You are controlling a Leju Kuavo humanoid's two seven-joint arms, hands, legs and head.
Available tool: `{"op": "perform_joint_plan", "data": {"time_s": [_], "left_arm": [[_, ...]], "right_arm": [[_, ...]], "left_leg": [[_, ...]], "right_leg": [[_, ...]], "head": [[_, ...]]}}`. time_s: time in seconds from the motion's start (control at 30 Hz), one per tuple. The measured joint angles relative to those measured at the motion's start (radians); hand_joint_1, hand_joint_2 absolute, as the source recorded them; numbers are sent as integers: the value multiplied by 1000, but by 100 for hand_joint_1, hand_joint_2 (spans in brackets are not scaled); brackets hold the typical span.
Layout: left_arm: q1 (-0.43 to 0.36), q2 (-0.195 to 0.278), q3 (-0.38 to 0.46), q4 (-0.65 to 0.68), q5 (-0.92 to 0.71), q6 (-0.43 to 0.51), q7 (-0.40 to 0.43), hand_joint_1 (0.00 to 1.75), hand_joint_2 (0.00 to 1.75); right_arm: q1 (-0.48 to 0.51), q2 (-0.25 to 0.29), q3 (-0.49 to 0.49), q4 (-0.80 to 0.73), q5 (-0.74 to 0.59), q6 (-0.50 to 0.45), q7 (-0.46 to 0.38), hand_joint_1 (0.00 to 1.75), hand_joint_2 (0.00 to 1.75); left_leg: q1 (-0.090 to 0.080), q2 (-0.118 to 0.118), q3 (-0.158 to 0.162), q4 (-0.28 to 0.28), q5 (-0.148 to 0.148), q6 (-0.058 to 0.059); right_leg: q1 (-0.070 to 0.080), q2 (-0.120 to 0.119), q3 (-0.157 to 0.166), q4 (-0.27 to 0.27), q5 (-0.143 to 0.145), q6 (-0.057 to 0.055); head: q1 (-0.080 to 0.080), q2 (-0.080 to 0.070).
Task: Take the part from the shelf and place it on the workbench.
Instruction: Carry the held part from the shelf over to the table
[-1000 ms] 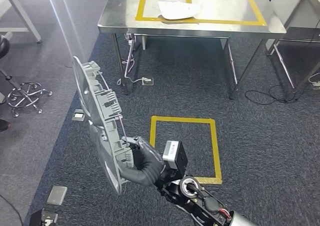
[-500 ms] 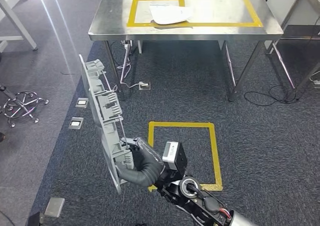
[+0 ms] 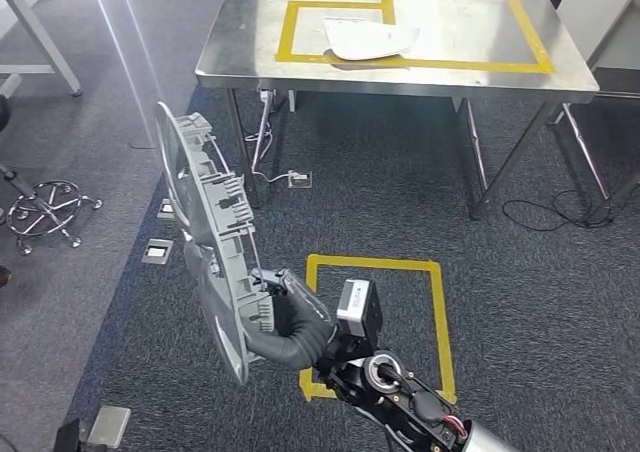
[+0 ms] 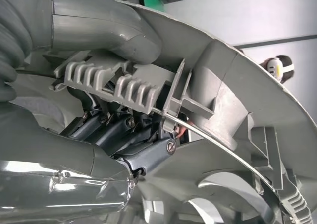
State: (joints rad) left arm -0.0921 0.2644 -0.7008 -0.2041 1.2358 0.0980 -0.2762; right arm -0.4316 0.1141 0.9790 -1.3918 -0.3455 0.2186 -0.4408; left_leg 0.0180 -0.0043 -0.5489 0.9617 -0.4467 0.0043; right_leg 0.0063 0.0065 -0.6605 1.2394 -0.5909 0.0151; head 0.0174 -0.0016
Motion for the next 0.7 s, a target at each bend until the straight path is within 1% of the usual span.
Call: {"op": "perform_joint_plan", "data": {"time_s": [0.03,0.07,0.1,0.13,0.17,0.2,0.23,0.27,0.3,0.33,0.37,0.4,0.43,0.47,0.5,0.53,0.57,0.6,0.63,0.67,0.7], "left_arm": [[0,0,0,0,1,0,0,0,0],[0,0,0,0,1,0,0,0,0],[-1,-1,0,0,1,1,0,0,0],[-1,-1,0,0,2,1,1,0,0],[-2,-2,0,0,2,1,2,0,0],[-2,-2,0,0,2,1,2,0,0],[-2,-2,0,0,3,1,3,0,0],[-2,-3,0,0,3,1,3,0,0],[-4,-3,0,0,3,1,3,0,0],[-6,-3,0,0,3,1,3,0,0],[-7,-3,0,0,2,1,2,0,0],[-8,-3,0,0,2,1,2,0,0],[-7,-2,0,0,2,1,2,0,0],[-5,-3,0,0,2,1,2,0,0],[-3,-2,0,0,2,1,2,0,0],[-2,-2,0,0,2,1,2,0,0],[-1,0,0,0,2,1,2,0,0],[-1,1,0,0,2,1,2,0,0],[-2,1,0,0,1,1,2,0,0],[-2,1,0,0,1,1,2,0,0],[-2,1,0,0,1,1,2,0,0]], "right_arm": [[0,0,0,1,-4,2,-1,155,175],[0,0,-1,1,-7,5,-1,155,175],[-1,0,-1,3,-9,7,-2,155,175],[-2,0,-2,4,-12,8,-3,155,175],[-3,0,-2,6,-16,9,-4,155,175],[-4,1,-3,7,-19,10,-4,155,175],[-6,2,-4,7,-23,10,-5,155,175],[-7,3,-5,8,-26,10,-6,155,175],[-9,5,-5,8,-28,10,-6,155,175],[-11,6,-6,9,-29,10,-6,155,175],[-13,6,-6,10,-30,9,-6,155,175],[-14,6,-6,11,-31,8,-7,155,175],[-14,6,-6,12,-32,7,-8,155,175],[-13,6,-7,13,-33,6,-9,155,175],[-13,6,-7,15,-35,5,-9,155,175],[-12,6,-7,16,-37,4,-10,155,175],[-12,6,-7,17,-37,3,-10,155,175],[-12,6,-7,17,-38,3,-10,155,175],[-13,6,-7,18,-38,2,-10,155,175],[-12,6,-8,18,-38,2,-10,155,175],[-12,6,-8,18,-38,1,-10,155,175]], "left_leg": [[-1,-1,14,0,-9,-1],[-1,-2,26,-1,-19,-3],[-2,-4,35,-1,-26,-6],[-2,-4,39,-1,-32,-10],[-3,-4,41,1,-36,-16],[-3,-4,44,3,-37,-22],[-2,-4,46,7,-40,-27],[-1,-3,46,20,-42,-31],[0,-2,33,48,-49,-34],[0,-2,7,95,-63,-38],[1,-2,-31,158,-84,-41],[1,-2,-77,222,-108,-45],[1,-2,-116,269,-125,-49],[2,-2,-142,288,-124,-50],[2,-2,-149,269,-101,-50],[2,-2,-137,215,-56,-49],[3,-2,-115,140,-2,-47],[1,-2,-94,73,30,-44],[0,-2,-79,26,48,-40],[-3,-2,-72,3,54,-35],[-4,-1,-69,-1,45,-28]], "right_leg": [[0,0,13,-58,46,-5],[1,0,30,-131,103,-11],[5,-1,44,-193,140,-17],[8,-1,57,-234,166,-22],[12,-1,62,-256,175,-27],[14,0,69,-261,169,-32],[12,1,81,-270,174,-36],[11,2,91,-278,174,-40],[9,2,103,-285,174,-43],[7,2,112,-291,173,-45],[7,2,116,-293,171,-48],[7,3,119,-294,167,-51],[7,5,122,-293,162,-53],[7,8,128,-293,157,-53],[6,11,136,-293,150,-52],[6,14,146,-293,143,-50],[6,15,154,-293,135,-47],[7,17,162,-292,127,-43],[8,19,164,-291,120,-38],[9,21,167,-290,115,-33],[11,23,169,-287,112,-27]], "head": [[4,0],[9,0],[12,0],[15,0],[15,0],[15,0],[15,0],[14,0],[11,0],[6,0],[0,0],[-6,0],[-11,0],[-16,0],[-20,0],[-25,0],[-30,0],[-34,0],[-38,0],[-39,0],[-38,0]]}}
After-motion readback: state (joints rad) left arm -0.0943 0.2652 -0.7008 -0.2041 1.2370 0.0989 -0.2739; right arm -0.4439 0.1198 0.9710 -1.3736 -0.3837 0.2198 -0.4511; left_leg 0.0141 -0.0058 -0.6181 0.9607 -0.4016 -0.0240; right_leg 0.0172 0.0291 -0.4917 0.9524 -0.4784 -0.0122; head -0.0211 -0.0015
